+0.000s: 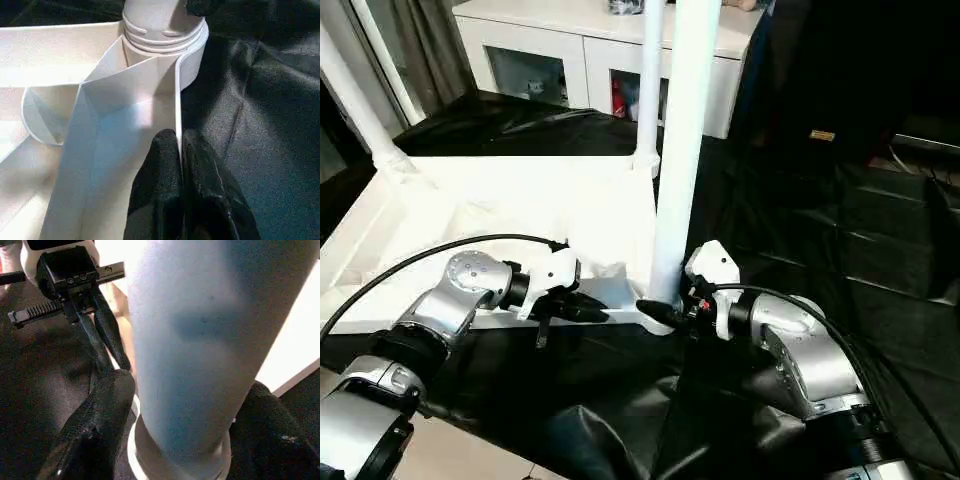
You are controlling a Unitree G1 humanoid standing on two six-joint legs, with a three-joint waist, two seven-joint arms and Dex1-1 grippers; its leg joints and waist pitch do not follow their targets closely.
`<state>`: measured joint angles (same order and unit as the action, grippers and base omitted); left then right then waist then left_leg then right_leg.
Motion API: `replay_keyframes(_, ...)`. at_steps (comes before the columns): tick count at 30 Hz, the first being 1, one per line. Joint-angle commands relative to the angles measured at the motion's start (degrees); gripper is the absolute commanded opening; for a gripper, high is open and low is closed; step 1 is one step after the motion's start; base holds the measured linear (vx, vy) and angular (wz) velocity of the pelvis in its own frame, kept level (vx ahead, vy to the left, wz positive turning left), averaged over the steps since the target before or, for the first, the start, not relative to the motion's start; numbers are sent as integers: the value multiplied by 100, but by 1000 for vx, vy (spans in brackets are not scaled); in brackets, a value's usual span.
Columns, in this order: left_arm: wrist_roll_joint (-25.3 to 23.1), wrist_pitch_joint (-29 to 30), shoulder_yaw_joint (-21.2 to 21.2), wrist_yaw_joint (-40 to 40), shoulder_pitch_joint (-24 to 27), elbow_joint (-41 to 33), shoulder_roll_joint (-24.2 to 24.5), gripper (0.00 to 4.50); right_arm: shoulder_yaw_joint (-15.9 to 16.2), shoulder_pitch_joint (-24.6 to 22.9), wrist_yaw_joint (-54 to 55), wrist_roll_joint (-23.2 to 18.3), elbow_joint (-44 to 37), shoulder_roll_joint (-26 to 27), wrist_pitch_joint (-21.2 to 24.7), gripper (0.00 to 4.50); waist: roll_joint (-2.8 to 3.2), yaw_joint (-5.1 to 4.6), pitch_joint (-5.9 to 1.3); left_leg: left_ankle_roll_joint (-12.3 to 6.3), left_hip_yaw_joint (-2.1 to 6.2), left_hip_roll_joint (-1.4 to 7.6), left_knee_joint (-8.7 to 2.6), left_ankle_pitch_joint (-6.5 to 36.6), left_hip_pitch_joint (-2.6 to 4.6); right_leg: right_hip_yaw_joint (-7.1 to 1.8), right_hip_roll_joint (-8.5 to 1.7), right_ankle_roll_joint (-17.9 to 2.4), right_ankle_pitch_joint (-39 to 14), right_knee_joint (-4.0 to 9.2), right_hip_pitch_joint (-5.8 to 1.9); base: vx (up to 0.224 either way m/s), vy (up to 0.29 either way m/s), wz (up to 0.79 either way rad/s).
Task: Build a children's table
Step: Rotate leg to tighten
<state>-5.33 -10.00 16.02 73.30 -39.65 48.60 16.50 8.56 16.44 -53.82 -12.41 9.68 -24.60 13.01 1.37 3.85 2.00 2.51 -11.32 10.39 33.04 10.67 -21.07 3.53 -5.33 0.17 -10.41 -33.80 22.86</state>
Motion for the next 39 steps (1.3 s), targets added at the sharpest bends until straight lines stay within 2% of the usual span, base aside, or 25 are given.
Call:
replay_keyframes(1,-103,38,148,-10,139,61,-1,0,187,-3,-91,109,59,-11,-1,254,-94,6,-315,-445,98,292,-326,976,56,-231,-328,-1469,-826,335,-285,0,0,0)
replay_keyframes(6,-99,45,138,-4,158,73,29,0,162,23,-65,127,155,2,1,215,-98,-3,-299,-359,104,291,-338,1163,65,-237,-337,-1385,-1185,370,-270,0,0,0)
replay_keyframes(10,-101,93,106,-139,131,128,21,0,78,11,100,102,251,87,50,200,-100,-17,-302,-341,108,289,-340,1181,64,-240,-330,-1358,-1177,366,-264,0,0,0)
replay_keyframes(13,-205,312,-32,-972,-106,497,-209,0,-255,28,1051,197,679,529,123,194,-103,-54,-283,-258,106,274,-349,1303,69,-241,-324,-1339,-1369,392,-226,0,0,0)
replay_keyframes(14,-271,372,-66,-1377,-227,668,-330,0,-349,-4,1444,233,777,733,185,194,-93,-68,-264,-145,121,275,-369,1554,101,-234,-335,-1284,-1757,438,-205,0,0,0)
replay_keyframes(16,-310,425,-94,-1694,-337,816,-447,0,-398,-37,1763,278,823,901,232,193,-105,-87,-261,-31,135,273,-380,1700,102,-228,-334,-1163,-2055,457,-206,0,0,0)
replay_keyframes(17,-390,547,-126,-2314,-538,1062,-683,0,-527,-91,2526,384,839,1271,337,193,-110,-114,-246,49,156,270,-401,1931,119,-230,-331,-1025,-2335,502,-183,0,0,0)
replay_keyframes(18,-412,579,-133,-2491,-591,1121,-747,0,-574,-99,2746,409,840,1372,369,193,-88,-121,-238,85,161,272,-414,1963,120,-230,-323,-985,-2371,509,-181,0,0,0)
replay_keyframes(19,-416,585,-135,-2524,-601,1132,-759,0,-583,-100,2787,414,841,1392,375,193,-93,-126,-238,150,165,269,-422,2128,161,-229,-324,-937,-2485,542,-143,0,0,0)
replay_keyframes(20,-421,710,-185,-3047,-790,1327,-1017,0,-708,-138,3444,482,769,1742,509,193,-83,-141,-232,148,177,258,-431,2207,148,-231,-334,-891,-2554,551,-151,0,0,0)
replay_keyframes(21,-423,744,-197,-3235,-874,1403,-1128,0,-743,-145,3672,510,743,1879,540,193,-84,-137,-242,162,181,268,-434,2224,168,-231,-334,-878,-2546,558,-151,0,0,0)
replay_keyframes(22,-427,755,-203,-3372,-940,1478,-1203,0,-775,-143,3831,542,742,1982,547,193,-38,-147,-227,217,174,265,-439,2405,220,-232,-319,-878,-2572,598,-95,0,0,0)
replay_keyframes(23,-448,735,-187,-3442,-1000,1548,-1271,0,-762,-137,3991,625,729,2065,570,193,-14,-146,-228,229,194,253,-447,2508,233,-219,-327,-849,-2618,606,-128,0,0,0)
replay_keyframes(24,-485,682,-157,-3472,-1039,1606,-1302,0,-732,-131,4080,699,721,2098,563,193,-29,-155,-225,213,193,255,-460,2514,222,-219,-325,-831,-2592,620,-137,0,0,0)
replay_keyframes(25,-531,616,-123,-3503,-1083,1675,-1335,0,-696,-124,4179,787,713,2132,554,193,4,-164,-238,208,212,253,-479,2446,184,-220,-323,-804,-2446,609,-173,0,0,0)
replay_keyframes(26,-540,587,-114,-3472,-1102,1707,-1345,0,-692,-124,4216,811,702,2147,539,193,12,-163,-245,194,211,252,-483,2401,179,-229,-323,-812,-2279,597,-180,0,0,0)
replay_keyframes(29,-565,474,-107,-3401,-1131,1796,-1352,0,-709,-149,4314,835,662,2166,472,193,-8,-172,-246,108,197,242,-477,2356,165,-258,-320,-893,-2095,583,-187,0,0,0)
replay_keyframes(31,-573,383,-102,-3341,-1122,1831,-1333,0,-784,-186,4290,759,594,2185,370,249,-1,-168,-253,72,192,248,-476,2303,167,-271,-325,-928,-1994,575,-188,0,0,0)
replay_keyframes(32,-565,320,-106,-3272,-1115,1864,-1318,0,-830,-206,4278,739,536,2197,295,263,-22,-162,-251,39,183,245,-473,2270,161,-276,-323,-938,-1973,575,-187,0,0,0)
replay_keyframes(33,-568,279,-102,-3258,-1114,1876,-1308,0,-851,-210,4239,717,509,2193,248,263,-23,-159,-248,26,177,245,-473,2275,166,-280,-322,-940,-1980,577,-184,0,0,0)
replay_keyframes(35,-544,158,-131,-3255,-1121,1904,-1307,0,-863,-170,4252,734,478,2179,191,289,-40,-208,-271,-28,212,237,-489,2017,62,-268,-336,-931,-1814,527,-271,0,0,0)
replay_keyframes(36,-528,61,-154,-3237,-1128,1927,-1312,0,-852,-136,4220,743,424,2148,117,301,-45,-235,-271,-62,199,241,-475,1956,73,-268,-322,-965,-1703,521,-250,0,0,0)
replay_keyframes(37,-518,-29,-165,-3212,-1128,1935,-1317,0,-848,-117,4178,739,364,2116,61,301,-46,-254,-278,-85,199,233,-465,1892,61,-268,-325,-989,-1643,513,-263,0,0,0)
replay_keyframes(38,-487,-86,-201,-3222,-1126,1934,-1327,0,-863,-111,4088,688,273,2073,31,301,-114,-264,-292,-166,184,236,-444,1716,40,-269,-327,-1038,-1474,501,-282,0,0,0)
replay_keyframes(39,-463,-121,-228,-3232,-1124,1935,-1335,0,-876,-109,4027,648,212,2046,19,301,-90,-248,-291,-211,172,233,-431,1658,57,-276,-333,-1074,-1432,493,-264,0,0,0)
